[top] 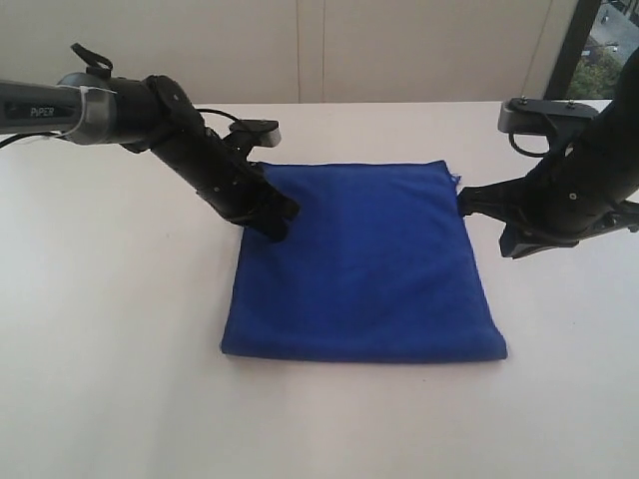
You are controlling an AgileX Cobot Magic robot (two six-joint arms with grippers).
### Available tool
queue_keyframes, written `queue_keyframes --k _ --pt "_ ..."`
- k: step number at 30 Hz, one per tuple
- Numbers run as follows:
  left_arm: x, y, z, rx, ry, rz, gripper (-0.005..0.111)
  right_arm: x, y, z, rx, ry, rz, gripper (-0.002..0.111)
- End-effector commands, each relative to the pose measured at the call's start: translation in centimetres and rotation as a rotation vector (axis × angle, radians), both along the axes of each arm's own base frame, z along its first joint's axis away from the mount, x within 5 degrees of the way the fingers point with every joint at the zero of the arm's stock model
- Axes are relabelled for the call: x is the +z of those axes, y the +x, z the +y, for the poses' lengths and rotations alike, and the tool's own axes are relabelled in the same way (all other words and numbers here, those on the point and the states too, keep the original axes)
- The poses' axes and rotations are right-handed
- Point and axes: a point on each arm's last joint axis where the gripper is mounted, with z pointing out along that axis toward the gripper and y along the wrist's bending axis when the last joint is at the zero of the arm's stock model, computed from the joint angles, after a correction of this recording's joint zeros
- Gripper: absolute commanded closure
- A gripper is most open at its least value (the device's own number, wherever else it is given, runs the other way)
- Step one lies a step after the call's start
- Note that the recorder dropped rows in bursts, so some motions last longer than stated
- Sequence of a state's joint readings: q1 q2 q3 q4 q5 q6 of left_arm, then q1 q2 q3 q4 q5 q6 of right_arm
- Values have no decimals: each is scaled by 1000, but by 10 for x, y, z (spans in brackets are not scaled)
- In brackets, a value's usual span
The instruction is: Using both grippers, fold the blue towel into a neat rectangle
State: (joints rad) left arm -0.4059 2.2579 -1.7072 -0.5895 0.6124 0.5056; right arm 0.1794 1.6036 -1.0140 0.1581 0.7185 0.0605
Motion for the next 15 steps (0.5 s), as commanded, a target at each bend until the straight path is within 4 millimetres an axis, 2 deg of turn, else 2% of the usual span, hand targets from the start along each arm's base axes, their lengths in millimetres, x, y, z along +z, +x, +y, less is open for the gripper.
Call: queue_keyframes --k 1,9,15 --pt "-1 -4 6 -4 78 40 107 2 0 0 -2 4 -24 104" --pt "14 -5 9 15 102 15 107 2 1 0 -4 6 -38 104" --pt "9 -4 11 27 132 23 107 3 3 0 -7 8 -61 104"
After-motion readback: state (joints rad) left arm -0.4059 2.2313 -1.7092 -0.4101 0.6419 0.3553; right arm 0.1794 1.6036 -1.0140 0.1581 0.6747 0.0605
